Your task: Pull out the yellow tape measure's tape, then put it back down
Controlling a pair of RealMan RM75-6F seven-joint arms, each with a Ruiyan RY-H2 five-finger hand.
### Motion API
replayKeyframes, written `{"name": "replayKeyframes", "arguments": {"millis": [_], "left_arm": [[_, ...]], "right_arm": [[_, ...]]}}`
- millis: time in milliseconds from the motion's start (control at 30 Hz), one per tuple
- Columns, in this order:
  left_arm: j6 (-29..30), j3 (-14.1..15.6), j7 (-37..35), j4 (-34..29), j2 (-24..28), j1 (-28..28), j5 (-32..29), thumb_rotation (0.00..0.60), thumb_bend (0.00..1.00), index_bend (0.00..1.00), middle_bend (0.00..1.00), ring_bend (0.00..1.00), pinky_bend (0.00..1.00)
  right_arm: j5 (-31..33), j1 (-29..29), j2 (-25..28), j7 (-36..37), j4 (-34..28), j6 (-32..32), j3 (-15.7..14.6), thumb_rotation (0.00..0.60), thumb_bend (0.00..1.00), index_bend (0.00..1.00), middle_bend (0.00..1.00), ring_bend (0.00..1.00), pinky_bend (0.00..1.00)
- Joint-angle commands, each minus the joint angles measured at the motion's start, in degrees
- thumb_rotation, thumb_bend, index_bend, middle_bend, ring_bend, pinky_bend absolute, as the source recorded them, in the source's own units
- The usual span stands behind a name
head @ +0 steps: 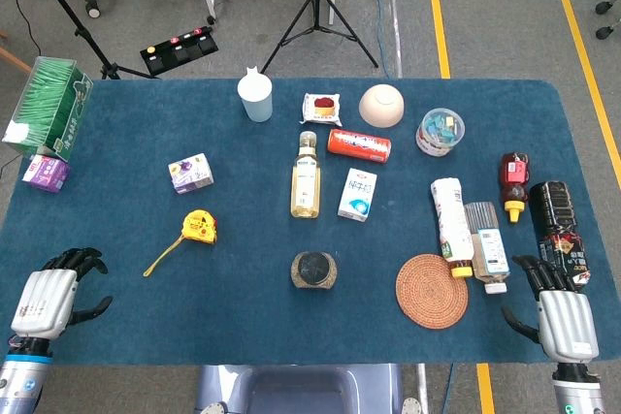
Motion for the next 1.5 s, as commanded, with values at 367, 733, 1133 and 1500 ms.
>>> {"name": "replayKeyframes", "arguments": {"millis": [367,733,1133,1500], "left_arm": [[0.2,-0.3,0.1,-0.4,0.4,-0.1,0.2,0.6,0.19,0.43,0.3,0.22,0.31],[-0.9,-0.9,-3.4,0.9,0.4,-1.2,1.0,0.6,0.19,0.43,0.3,0.22,0.33],[-7.6,-2.9,2.5,0.9,2.3,-6.4,-0.8,0.6,0.19,0.22,0.22,0.16,0.3],[-21.5,-6.4,12.3,2.3,2.4,-16.6,-8.7,0.6,0.19,0.06,0.1,0.08,0.28]], "right_arm": [[0.1,-0.4,-0.4,0.6,0.0,0.6,0.0,0.58,0.25,0.19,0.22,0.21,0.23],[0.5,-0.6,-0.3,0.1,-1.0,0.6,0.1,0.581,0.25,0.19,0.22,0.21,0.23],[1.1,-0.9,0.4,0.4,-1.4,0.7,0.3,0.584,0.25,0.19,0.22,0.21,0.23],[2.1,-1.1,0.3,1.2,-1.1,0.5,0.7,0.58,0.25,0.19,0.22,0.21,0.23]]}}
